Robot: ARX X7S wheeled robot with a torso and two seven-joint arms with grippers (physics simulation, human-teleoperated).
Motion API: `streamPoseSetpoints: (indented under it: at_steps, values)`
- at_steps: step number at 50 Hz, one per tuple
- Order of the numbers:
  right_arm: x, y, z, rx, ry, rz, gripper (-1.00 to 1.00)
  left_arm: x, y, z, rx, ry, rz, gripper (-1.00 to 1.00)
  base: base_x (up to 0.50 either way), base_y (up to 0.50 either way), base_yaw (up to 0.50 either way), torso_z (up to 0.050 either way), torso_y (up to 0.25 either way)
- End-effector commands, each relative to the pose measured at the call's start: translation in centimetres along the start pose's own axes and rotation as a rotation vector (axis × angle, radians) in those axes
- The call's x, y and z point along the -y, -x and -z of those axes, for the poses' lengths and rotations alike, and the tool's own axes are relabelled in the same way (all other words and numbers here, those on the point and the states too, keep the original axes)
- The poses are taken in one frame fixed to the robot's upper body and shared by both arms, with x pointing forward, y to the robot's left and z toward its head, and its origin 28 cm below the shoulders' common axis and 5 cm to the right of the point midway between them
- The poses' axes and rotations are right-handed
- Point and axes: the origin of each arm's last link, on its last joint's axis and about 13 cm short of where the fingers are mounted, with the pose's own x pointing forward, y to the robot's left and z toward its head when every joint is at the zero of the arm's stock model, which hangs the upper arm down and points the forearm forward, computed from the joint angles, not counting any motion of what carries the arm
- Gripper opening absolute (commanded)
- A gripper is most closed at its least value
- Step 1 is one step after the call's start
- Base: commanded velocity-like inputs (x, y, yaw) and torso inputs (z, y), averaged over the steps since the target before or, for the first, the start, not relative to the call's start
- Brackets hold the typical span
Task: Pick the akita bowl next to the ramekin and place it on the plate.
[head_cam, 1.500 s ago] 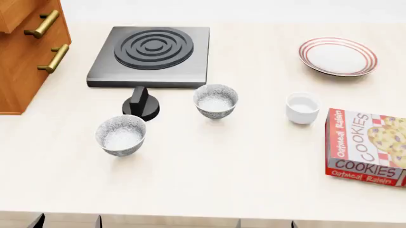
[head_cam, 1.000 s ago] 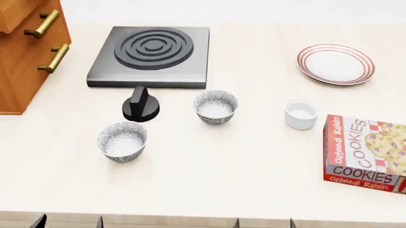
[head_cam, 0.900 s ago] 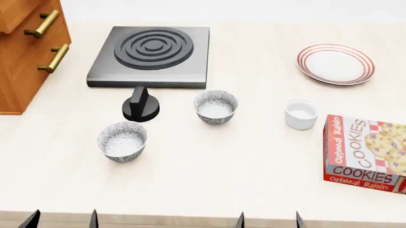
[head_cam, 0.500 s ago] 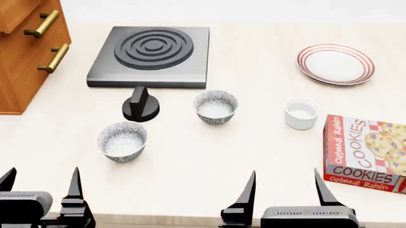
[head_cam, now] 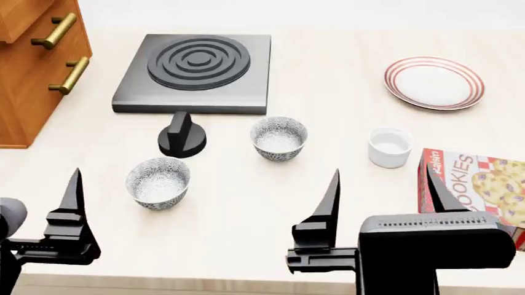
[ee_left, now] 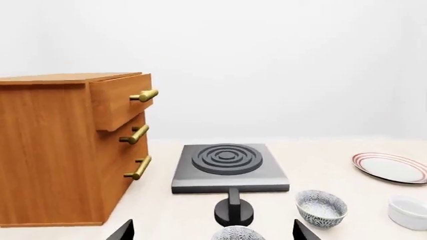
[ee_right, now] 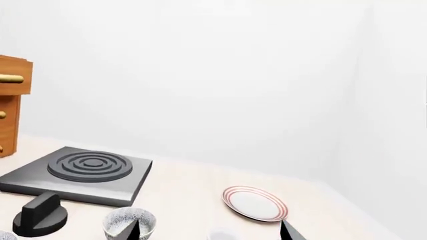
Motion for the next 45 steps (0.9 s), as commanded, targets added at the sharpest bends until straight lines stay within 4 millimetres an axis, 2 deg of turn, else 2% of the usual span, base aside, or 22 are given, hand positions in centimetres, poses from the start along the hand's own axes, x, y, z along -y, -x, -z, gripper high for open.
streamPoseSetpoints:
  at_steps: [1, 17, 45]
  values:
    - [0.69, 0.38, -1.69, 0.036, -0.027, -0.003, 1.00, -0.56, 0.34, -1.73, 0.026, 0.030, 0.015, 1.00, 0.00, 0.00, 0.00, 0.000, 0.000]
    - [0.76, 0.58, -2.07, 0.072, -0.059, 0.007, 1.00, -0.68, 0.45, -1.97, 0.037, 0.029, 0.009, 1.00, 0.02, 0.00, 0.00, 0.000, 0.000]
    - [0.88, 0.53, -1.99, 0.073, -0.063, 0.008, 1.00, -0.61, 0.49, -1.65, 0.034, 0.019, 0.010, 1.00, 0.20, 0.00, 0.00, 0.000, 0.000]
